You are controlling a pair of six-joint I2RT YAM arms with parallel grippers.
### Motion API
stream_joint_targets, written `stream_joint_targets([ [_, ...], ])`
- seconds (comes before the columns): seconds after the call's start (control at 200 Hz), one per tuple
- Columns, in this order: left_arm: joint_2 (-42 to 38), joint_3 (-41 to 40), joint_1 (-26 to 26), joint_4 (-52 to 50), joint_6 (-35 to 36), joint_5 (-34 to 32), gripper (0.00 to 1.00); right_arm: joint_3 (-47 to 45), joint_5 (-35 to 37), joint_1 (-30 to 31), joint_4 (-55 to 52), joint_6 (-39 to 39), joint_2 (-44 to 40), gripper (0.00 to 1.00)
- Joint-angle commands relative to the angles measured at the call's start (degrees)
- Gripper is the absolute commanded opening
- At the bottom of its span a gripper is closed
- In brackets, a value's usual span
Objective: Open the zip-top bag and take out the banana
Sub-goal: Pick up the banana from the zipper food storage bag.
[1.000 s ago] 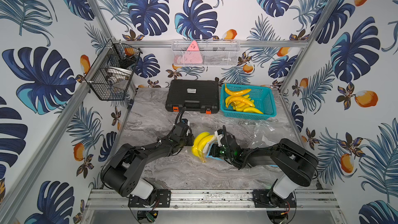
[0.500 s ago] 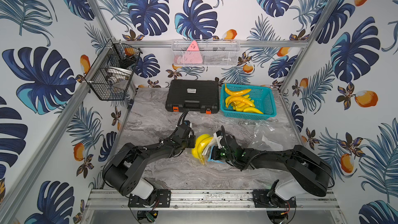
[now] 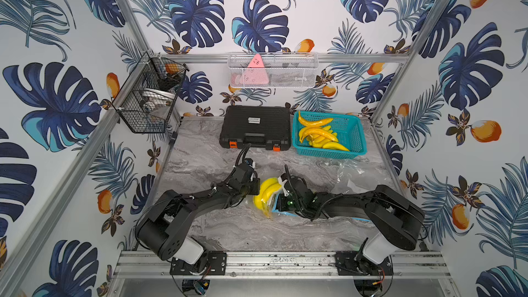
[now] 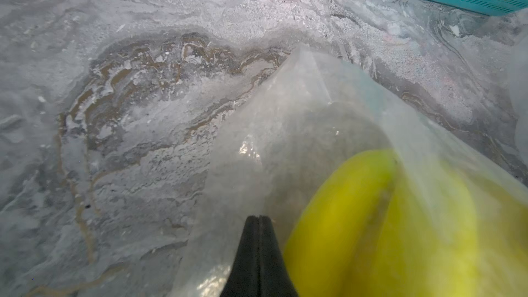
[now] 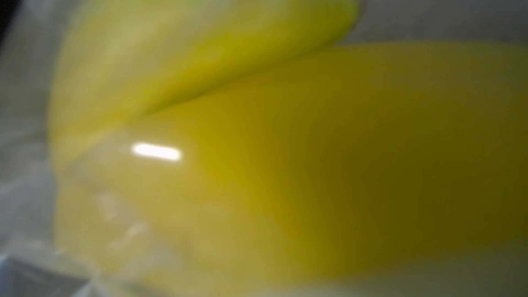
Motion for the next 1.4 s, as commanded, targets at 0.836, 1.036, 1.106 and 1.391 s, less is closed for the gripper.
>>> stream_joint_targets([
  [0.836, -1.7, -3.7, -0.8, 4.0, 0.2, 0.4, 0.00, 19.4, 4.2, 5.0, -27.1, -2.9, 22.6, 0.39],
  [1.036, -2.2, -2.6, -0.3, 0.3, 1.7, -3.3, 0.00, 14.4, -0.8, 3.8, -25.6, -4.9, 16.1, 0.31],
  [1.106, -2.0, -2.0, -0.4, -1.2, 2.4, -4.5, 0.00, 12.0, -4.7, 2.2, -23.8, -4.5, 13.5, 0.29],
  [1.391, -2.2, -2.6, -0.5, -1.3, 5.4, -8.2, 0.00, 3.0, -22.8, -10.5, -16.6, -2.1, 1.2, 0.32],
])
